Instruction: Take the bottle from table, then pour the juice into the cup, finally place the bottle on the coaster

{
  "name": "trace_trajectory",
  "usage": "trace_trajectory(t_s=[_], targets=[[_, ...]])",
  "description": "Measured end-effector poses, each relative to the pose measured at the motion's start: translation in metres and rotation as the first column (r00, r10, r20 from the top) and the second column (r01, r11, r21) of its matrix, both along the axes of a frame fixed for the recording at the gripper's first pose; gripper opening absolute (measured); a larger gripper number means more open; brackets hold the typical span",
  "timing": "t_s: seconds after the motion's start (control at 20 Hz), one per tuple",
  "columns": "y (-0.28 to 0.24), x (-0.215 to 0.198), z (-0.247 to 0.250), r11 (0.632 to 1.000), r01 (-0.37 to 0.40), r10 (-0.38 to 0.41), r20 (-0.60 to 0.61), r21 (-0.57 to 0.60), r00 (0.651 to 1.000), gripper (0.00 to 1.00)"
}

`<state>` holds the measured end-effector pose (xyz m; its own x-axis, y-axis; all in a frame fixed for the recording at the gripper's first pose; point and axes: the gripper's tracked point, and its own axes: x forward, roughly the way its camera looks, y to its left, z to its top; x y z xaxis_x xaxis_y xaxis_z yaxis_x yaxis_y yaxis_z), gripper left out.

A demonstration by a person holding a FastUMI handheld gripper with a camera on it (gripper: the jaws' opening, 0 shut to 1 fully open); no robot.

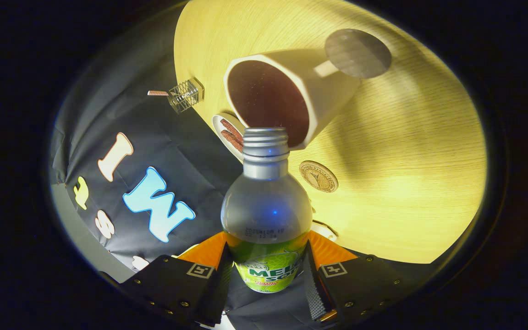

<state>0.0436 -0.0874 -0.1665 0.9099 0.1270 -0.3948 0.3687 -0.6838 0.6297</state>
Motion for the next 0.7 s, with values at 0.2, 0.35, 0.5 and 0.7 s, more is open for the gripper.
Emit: trace_trajectory(t_s=[0.2, 0.35, 0.5, 0.7], targets=[[0.001, -0.001, -0.002, 1.0, 0.001, -0.001, -0.01, 0.001, 1.0, 0.69], [-0.001, 0.003, -0.001, 1.0, 0.014, -0.013, -0.012, 0.004, 1.0, 0.69], [0.001, 0.003, -0.003, 1.0, 0.003, -0.003, -0.017, -0.024, 1.0, 0.69], [0.008, -0.003, -0.021, 0.988, -0.059, 0.05, -0.069, -0.144, 0.996, 0.69]])
